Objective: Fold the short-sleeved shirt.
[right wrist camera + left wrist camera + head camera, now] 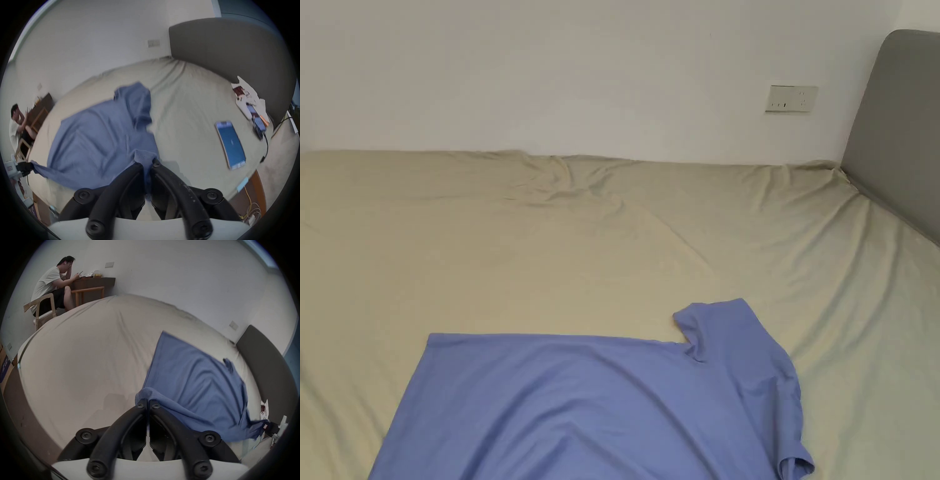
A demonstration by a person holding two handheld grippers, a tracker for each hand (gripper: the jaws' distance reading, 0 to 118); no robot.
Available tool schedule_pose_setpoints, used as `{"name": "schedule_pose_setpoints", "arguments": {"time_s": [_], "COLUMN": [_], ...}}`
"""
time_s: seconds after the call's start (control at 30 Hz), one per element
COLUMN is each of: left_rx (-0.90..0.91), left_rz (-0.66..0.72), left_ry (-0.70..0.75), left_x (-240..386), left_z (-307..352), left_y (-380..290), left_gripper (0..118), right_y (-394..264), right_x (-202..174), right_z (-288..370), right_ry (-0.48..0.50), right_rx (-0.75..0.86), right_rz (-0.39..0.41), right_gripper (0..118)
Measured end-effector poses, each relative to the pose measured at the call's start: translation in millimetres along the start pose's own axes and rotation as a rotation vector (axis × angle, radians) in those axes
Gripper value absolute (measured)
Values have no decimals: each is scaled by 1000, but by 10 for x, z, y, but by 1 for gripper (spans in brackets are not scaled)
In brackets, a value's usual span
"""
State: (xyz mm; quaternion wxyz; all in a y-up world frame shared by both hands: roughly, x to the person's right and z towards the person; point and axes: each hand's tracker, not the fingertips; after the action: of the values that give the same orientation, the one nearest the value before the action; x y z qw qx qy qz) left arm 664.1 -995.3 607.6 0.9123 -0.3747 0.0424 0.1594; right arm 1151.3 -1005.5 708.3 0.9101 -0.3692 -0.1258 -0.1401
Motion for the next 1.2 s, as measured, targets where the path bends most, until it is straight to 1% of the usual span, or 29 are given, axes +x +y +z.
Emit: {"name": "schedule_pose_setpoints", "arguments": {"time_s": [0.07, 0.23, 0.43, 0.57, 0.63, 0.67, 0.7, 0.73, 0.77, 0.8, 0.87, 0.9, 0.93, 0.97, 1.0, 1.03, 1.07, 1.1, 1.13, 1.17, 1.2], "left_rx": [37, 75, 27, -49, -88, -99, -113, -117, -124, -137, -160, -153, -143, -123, -83, -55, -48, -56, -62, -66, -63], "left_rz": [10, -42, -69, -135, -129, -114, -92, -51, -20, 4, 40, 37, 20, -1, -42, -74, -85, -84, -79, -77, -80], "left_ry": [-10, 17, 22, 86, 98, 98, 94, 93, 86, 65, -13, -24, -8, -3, 2, 1, 10, 18, 32, 49, 55], "left_x": [66, 370, 566, 594, 561, 524, 490, 442, 326, 286, 193, 177, 159, 153, 144, 188, 181, 175, 167, 70, 35], "left_z": [-184, -638, -1176, -1569, -1712, -1758, -1788, -1809, -1881, -1840, -1640, -1529, -1394, -1236, -1102, -925, -811, -740, -664, -610, -499], "left_y": [246, 691, 948, 853, 787, 751, 722, 690, 646, 624, 581, 535, 489, 425, 356, 263, 198, 157, 104, 72, 19], "left_gripper": [1, 1, 1, 1, 2, 6, 18, 50, 67, 72, 72, 72, 66, 55, 40, 21, 9, 0, 0, 0, 0], "right_y": [269, 862, 1266, 1277, 1250, 1222, 1202, 1177, 1129, 1100, 1062, 1046, 1003, 962, 911, 842, 760, 685, 597, 495, 379], "right_x": [-30, -142, -262, -330, -347, -349, -342, -331, -314, -307, -282, -262, -246, -229, -216, -203, -208, -202, -199, -206, -226], "right_z": [-132, -676, -1481, -1902, -2053, -2110, -2166, -2219, -2230, -2215, -2067, -1936, -1756, -1561, -1389, -1210, -1030, -916, -805, -714, -634], "right_ry": [16, -29, -49, -62, -71, -65, -54, -33, -27, -23, -15, -7, -7, 2, 19, 42, 63, 71, 89, 87, 77], "right_rx": [64, 133, 96, 41, 2, -14, -44, -75, -72, -69, -52, -14, 39, 87, 121, 143, 146, 129, 108, 95, 84], "right_rz": [-6, 21, 52, 67, 76, 78, 77, 76, 67, 62, 43, 25, 10, 2, 3, 10, 18, 25, 32, 34, 26], "right_gripper": [8, 8, 8, 8, 10, 17, 29, 50, 57, 56, 57, 57, 57, 57, 57, 56, 55, 48, 28, 6, 2]}}
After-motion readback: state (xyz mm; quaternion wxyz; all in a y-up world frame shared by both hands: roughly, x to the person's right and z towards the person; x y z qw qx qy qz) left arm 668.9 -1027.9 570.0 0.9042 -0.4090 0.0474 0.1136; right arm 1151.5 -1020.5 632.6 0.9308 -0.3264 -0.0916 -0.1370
